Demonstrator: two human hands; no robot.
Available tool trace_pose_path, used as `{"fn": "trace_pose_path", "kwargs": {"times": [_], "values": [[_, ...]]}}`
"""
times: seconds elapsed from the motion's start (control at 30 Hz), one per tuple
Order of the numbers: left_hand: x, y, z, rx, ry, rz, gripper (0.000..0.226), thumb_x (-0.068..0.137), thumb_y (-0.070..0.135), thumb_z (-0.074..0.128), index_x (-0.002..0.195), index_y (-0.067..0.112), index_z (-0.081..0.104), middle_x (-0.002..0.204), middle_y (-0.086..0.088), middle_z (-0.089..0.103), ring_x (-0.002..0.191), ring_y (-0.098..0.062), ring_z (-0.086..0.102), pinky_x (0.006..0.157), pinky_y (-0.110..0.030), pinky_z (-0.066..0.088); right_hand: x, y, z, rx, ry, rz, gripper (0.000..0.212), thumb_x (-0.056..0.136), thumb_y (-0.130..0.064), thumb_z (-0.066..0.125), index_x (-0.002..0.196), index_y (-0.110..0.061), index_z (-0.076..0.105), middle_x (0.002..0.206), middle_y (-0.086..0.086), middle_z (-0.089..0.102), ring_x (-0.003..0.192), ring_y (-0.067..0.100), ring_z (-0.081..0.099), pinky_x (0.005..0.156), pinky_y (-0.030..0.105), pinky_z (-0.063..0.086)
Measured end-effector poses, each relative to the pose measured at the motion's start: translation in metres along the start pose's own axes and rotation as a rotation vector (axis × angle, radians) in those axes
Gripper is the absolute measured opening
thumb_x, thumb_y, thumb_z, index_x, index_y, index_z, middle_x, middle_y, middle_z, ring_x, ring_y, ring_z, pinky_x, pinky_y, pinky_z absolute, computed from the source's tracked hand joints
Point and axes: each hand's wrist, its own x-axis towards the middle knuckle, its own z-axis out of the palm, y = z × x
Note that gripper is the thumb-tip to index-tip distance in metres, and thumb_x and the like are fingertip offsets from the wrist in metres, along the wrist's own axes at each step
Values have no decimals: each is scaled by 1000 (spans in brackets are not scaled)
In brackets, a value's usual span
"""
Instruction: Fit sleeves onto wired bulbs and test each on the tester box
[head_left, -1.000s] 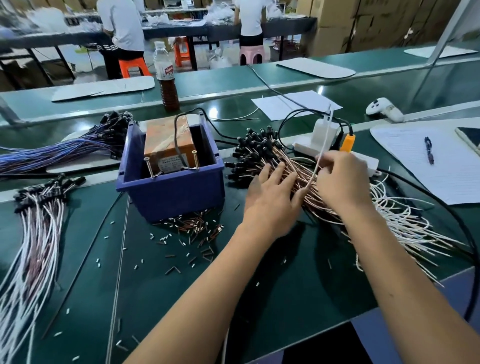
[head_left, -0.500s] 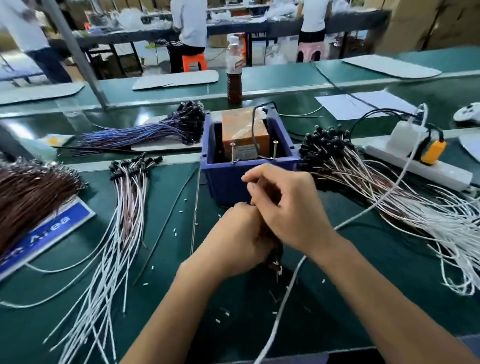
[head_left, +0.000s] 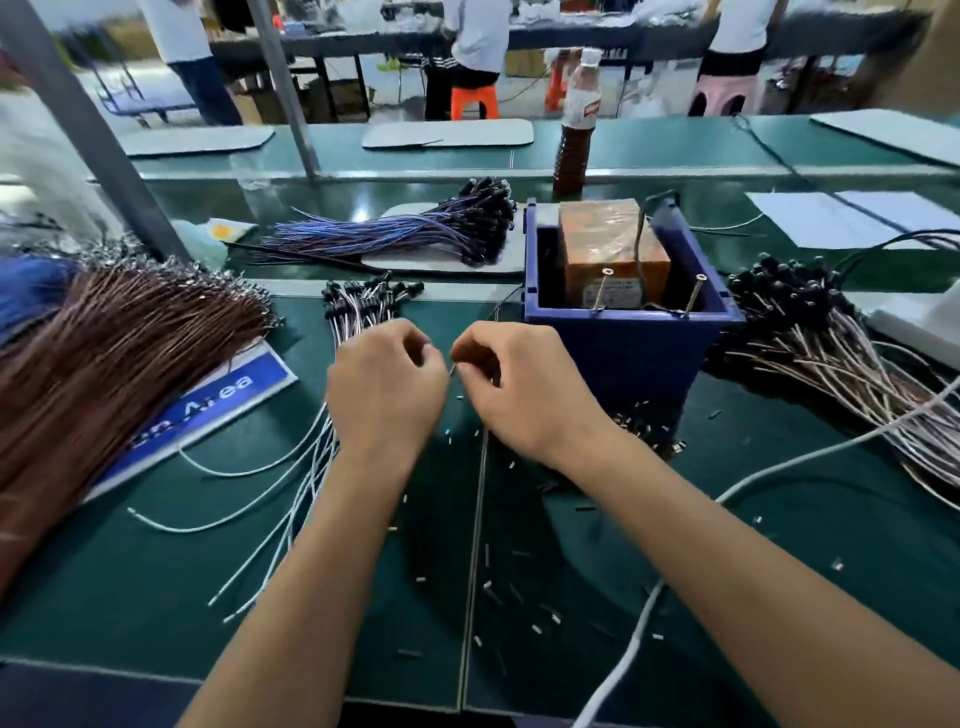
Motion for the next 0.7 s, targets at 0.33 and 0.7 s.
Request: {"fn": "trace_pose_path", "kwargs": {"times": [0.33, 0.7], "values": [[63, -10, 32, 334, -195, -317, 41, 91, 13, 63, 130, 4, 60, 137, -21, 58, 127, -39, 56, 99, -45, 51, 0, -15, 21, -122, -246, 43, 11, 89, -16, 58, 91, -14, 69, 91, 5, 73, 87, 32, 64, 77, 42, 56], [72, 28, 19, -767, -25, -425, 12, 109, 11, 35, 100, 16, 42, 95, -18, 72, 74, -31, 69, 67, -35, 54, 5, -17, 24, 115, -80, 207, 36, 98, -23, 65, 133, -14, 58, 128, 5, 67, 120, 24, 60, 102, 41, 50]]}}
